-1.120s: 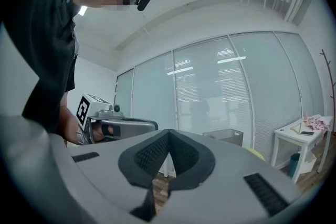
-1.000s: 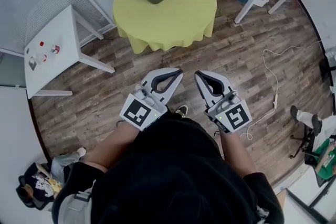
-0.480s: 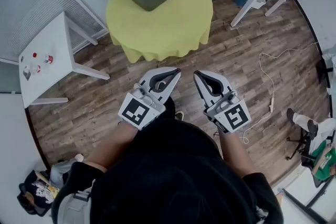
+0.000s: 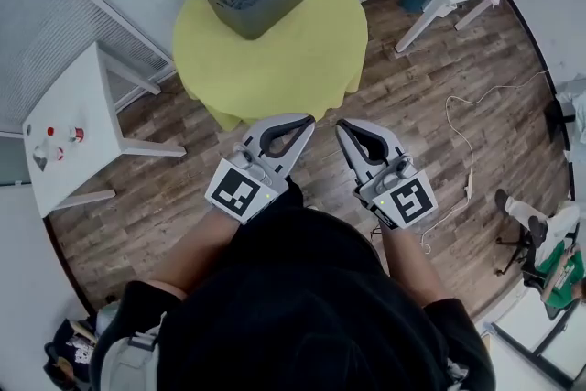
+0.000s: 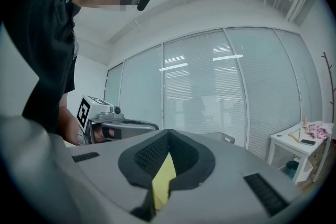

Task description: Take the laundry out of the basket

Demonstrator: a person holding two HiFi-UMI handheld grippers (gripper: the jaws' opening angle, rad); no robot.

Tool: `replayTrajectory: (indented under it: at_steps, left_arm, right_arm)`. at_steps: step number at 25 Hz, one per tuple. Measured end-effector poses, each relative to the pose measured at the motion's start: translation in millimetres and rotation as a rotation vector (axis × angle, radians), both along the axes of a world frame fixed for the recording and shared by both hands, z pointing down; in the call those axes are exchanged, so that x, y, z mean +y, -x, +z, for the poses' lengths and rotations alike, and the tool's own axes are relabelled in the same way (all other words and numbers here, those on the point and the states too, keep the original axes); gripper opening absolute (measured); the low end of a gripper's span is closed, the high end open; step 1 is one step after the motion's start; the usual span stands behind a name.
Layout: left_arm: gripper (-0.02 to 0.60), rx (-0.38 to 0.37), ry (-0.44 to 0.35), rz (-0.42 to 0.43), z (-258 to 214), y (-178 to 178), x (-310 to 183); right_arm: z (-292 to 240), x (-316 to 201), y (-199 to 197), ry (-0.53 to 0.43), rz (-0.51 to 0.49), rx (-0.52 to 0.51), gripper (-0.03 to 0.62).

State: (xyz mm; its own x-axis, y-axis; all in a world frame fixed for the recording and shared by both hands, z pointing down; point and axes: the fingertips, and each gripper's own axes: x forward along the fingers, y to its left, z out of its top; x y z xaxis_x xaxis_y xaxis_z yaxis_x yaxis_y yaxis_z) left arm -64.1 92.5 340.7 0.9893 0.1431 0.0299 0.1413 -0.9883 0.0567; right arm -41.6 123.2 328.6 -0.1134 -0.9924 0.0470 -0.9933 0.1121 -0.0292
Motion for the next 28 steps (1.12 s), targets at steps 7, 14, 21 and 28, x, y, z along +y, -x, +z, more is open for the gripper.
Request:
replayTrajectory:
  at_steps: [7,14,21,28]
  left_arm:
    - [0.011,0.011,0.002,0.024,0.0,-24.9,-46.6]
    - [0.011,0.012,0.011,0.036,4.0,-34.5,-85.7]
    - [0.011,0.014,0.015,0.02,6.3,-47.1,-113.0]
    - [0.011,0.005,0.009,-0.049,9.8,-69.4,-136.7]
  right_arm:
    - [0.2,-46.0,-22.7,0.018,0.015,0.01,0.023]
    - [5.2,-82.0,-31.7,0.033,0.029,0.014,0.023]
    - [5.4,-106.6,-49.0,0.031,0.021,0.011,0.023]
    - [9.0,-129.9,-78.2,0.022,-0.033,0.007,0.023]
